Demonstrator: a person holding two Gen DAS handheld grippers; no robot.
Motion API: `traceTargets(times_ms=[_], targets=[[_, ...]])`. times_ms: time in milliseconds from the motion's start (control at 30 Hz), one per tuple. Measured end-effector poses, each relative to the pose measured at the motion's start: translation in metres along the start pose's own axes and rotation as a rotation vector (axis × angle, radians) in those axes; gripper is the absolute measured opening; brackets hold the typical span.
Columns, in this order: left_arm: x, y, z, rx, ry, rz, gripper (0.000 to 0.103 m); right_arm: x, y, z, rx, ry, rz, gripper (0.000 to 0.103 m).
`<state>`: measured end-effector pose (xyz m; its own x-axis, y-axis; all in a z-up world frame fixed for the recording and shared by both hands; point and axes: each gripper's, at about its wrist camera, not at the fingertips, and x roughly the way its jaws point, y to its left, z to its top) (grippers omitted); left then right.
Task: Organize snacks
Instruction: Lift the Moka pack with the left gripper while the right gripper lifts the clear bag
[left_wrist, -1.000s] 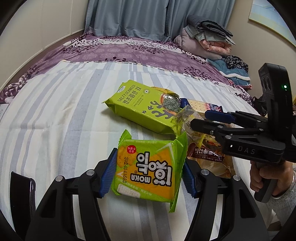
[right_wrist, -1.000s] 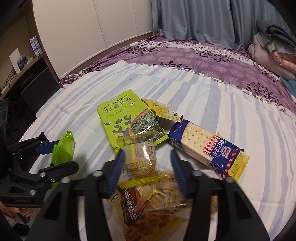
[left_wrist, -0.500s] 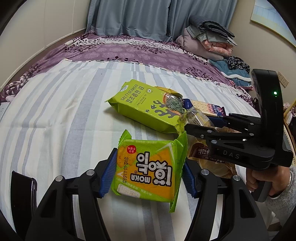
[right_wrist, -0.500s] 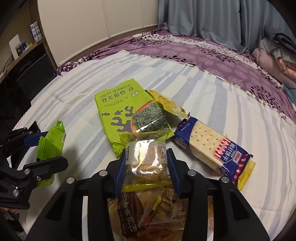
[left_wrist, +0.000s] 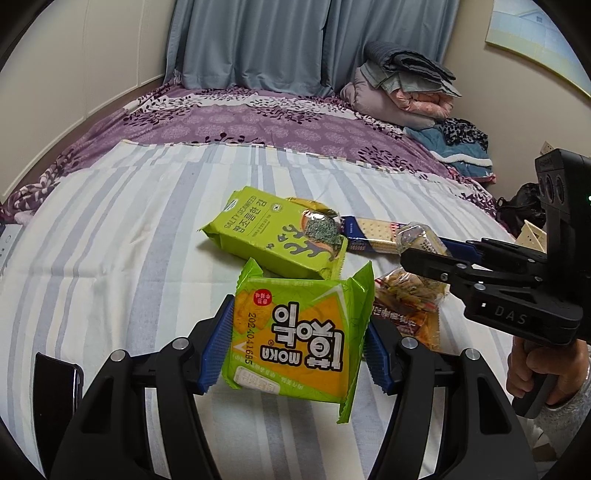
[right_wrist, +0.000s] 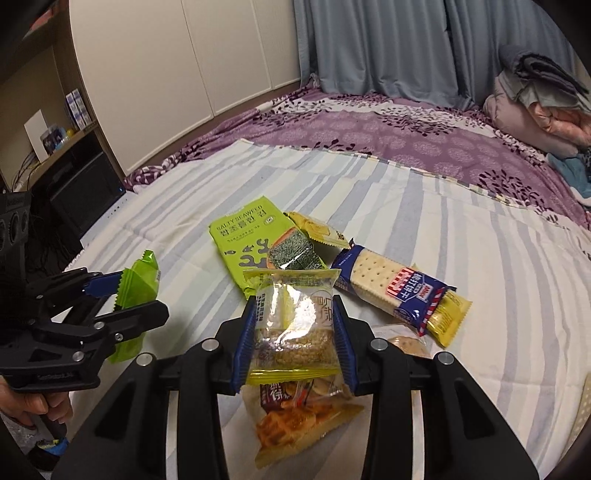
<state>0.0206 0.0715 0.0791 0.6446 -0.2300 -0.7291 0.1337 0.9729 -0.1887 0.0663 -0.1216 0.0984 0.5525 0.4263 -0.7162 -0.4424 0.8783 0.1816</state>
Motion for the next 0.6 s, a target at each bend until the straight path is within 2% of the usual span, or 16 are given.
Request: traceTargets(times_ms=[600], targets=[[-0.048, -0.047, 0.004, 0.09, -0.071, -0.013, 0.064, -0.097, -0.026, -0.02, 0.095, -0.17, -0.033, 0.039]])
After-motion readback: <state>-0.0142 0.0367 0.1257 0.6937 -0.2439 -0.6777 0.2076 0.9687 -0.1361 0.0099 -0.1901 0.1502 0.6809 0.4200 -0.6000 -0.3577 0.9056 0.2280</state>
